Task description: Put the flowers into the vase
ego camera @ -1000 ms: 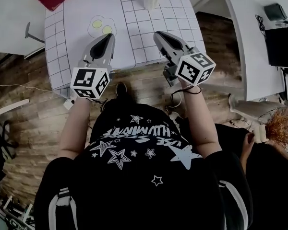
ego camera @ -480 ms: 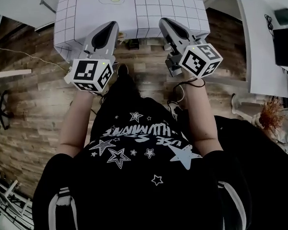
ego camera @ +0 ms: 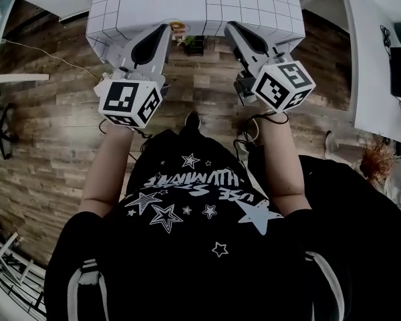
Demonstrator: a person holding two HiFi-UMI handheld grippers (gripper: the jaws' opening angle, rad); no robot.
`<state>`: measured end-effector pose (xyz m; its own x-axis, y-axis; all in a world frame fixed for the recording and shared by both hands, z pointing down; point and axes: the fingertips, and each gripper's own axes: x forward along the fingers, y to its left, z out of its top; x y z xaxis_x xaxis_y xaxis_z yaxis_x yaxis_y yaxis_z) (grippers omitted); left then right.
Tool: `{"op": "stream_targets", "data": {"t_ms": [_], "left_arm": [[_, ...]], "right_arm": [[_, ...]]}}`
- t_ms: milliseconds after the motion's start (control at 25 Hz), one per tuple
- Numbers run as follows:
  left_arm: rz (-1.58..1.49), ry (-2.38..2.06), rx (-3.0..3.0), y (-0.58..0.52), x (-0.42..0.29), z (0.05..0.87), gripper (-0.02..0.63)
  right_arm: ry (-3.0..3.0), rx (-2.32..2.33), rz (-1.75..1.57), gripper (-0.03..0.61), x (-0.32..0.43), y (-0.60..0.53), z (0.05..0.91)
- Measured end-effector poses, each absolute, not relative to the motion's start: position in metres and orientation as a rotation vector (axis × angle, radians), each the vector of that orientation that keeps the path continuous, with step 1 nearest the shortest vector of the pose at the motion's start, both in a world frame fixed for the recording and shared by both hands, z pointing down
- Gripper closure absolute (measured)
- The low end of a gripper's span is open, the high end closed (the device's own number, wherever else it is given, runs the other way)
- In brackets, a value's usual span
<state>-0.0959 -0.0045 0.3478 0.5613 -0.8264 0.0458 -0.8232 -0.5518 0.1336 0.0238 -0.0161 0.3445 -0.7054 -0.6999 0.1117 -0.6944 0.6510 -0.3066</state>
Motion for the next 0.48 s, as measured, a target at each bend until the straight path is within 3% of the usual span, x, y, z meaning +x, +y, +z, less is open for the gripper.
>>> {"op": "stream_targets", "data": {"t_ms": [480], "left_arm": [[-0.062,-1.419,2.59,0.061,-0.157,0.361,0.606]], "right_arm": [[2.855,-1.259,-0.497,0.566,-0.025,0.043,0.356]]}}
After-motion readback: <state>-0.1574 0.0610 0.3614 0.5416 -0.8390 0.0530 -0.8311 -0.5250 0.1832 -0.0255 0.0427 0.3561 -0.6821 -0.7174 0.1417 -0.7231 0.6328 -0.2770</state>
